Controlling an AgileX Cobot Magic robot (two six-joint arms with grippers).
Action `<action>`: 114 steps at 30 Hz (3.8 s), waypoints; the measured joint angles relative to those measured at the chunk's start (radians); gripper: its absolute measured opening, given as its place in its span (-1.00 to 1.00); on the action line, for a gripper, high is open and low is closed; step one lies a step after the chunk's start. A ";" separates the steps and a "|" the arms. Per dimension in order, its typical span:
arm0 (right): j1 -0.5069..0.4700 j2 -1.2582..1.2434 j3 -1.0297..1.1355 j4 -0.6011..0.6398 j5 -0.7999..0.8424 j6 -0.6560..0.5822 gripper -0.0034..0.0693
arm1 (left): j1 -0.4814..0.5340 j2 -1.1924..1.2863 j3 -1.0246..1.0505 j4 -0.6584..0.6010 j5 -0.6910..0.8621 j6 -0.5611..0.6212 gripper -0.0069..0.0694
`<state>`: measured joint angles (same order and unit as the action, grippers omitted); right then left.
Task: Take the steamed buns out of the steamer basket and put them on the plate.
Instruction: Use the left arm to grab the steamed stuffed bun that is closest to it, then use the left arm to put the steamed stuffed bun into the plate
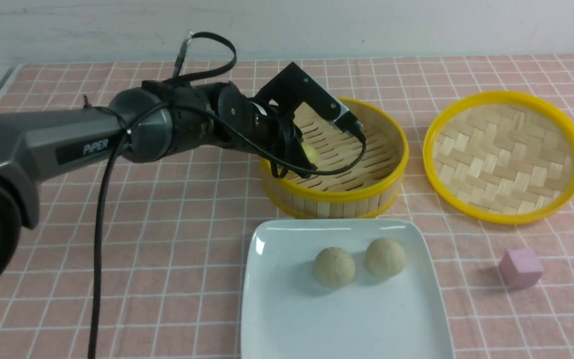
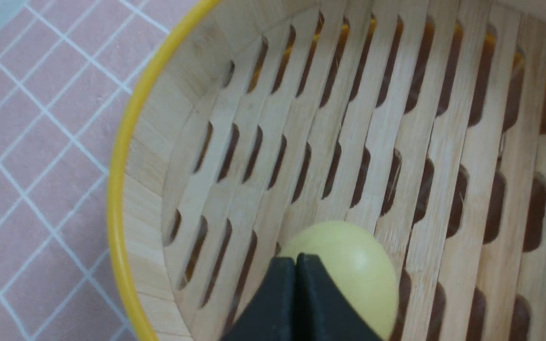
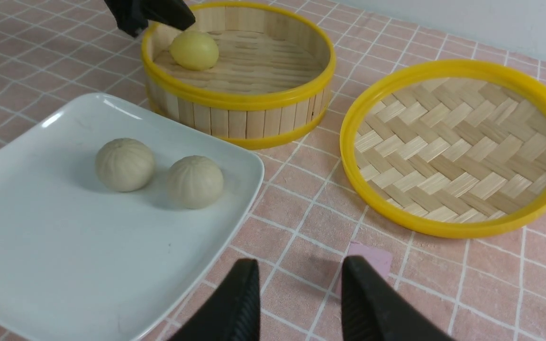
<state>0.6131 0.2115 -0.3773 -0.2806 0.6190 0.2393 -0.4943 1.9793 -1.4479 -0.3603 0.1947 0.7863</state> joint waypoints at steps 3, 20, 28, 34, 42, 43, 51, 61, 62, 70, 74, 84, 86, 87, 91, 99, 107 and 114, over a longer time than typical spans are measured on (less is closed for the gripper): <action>0.000 0.000 0.000 0.000 0.000 0.000 -0.22 | 0.000 -0.078 0.000 -0.001 0.014 -0.015 -0.81; 0.000 0.000 0.000 0.000 0.000 0.000 -0.23 | 0.000 -0.221 0.000 0.002 0.173 -0.009 -0.60; 0.000 0.000 0.000 0.000 0.000 0.000 -0.23 | 0.000 -0.121 0.000 -0.027 0.136 -0.026 0.25; 0.000 0.000 0.000 0.000 0.000 0.000 -0.23 | 0.000 -0.042 0.000 -0.075 0.071 -0.042 0.34; 0.000 0.000 0.000 0.002 0.000 0.000 -0.23 | 0.000 0.044 0.000 -0.081 0.062 -0.042 0.22; 0.000 0.000 0.000 0.002 0.000 0.000 -0.23 | 0.000 0.046 0.000 -0.081 0.062 -0.042 0.22; 0.000 0.000 0.000 0.002 0.000 0.000 -0.23 | 0.000 0.082 -0.001 -0.085 -0.008 -0.042 0.21; 0.000 0.000 0.000 0.002 0.000 0.000 -0.23 | 0.000 0.120 -0.005 -0.088 -0.063 -0.042 -0.22; 0.000 0.000 0.000 0.002 0.001 0.000 -0.23 | 0.000 0.122 -0.009 -0.088 -0.061 -0.042 -0.43; 0.000 0.000 0.000 0.002 0.001 0.000 -0.23 | 0.000 0.054 -0.011 -0.089 -0.012 -0.044 -0.76; 0.000 0.000 0.000 0.002 0.003 0.000 -0.23 | 0.000 -0.085 -0.011 -0.089 0.055 -0.044 -0.76; 0.000 0.000 0.000 0.002 0.003 0.000 -0.23 | 0.001 -0.321 -0.012 -0.066 0.387 -0.070 -0.76; 0.000 0.000 0.000 0.002 0.003 0.000 -0.23 | 0.001 -0.345 -0.012 -0.067 0.462 -0.117 -0.76; 0.000 0.000 0.000 0.002 0.003 0.000 -0.23 | 0.001 -0.355 -0.012 -0.065 0.509 -0.148 -0.76; 0.000 0.000 0.000 0.002 0.003 0.000 -0.23 | 0.001 -0.362 -0.012 -0.048 0.637 -0.205 -0.76; 0.000 0.000 0.000 0.002 0.003 0.000 -0.23 | 0.001 -0.358 0.101 -0.042 0.760 -0.245 -0.76; 0.000 0.000 0.000 0.002 0.003 0.000 -0.24 | 0.001 -0.276 0.270 -0.071 0.543 -0.230 -0.76; 0.000 0.000 0.000 0.002 0.003 0.000 -0.24 | 0.001 -0.177 0.276 -0.115 0.448 -0.171 -0.76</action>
<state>0.6131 0.2115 -0.3773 -0.2782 0.6219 0.2393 -0.4934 1.8023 -1.1723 -0.4753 0.6431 0.6148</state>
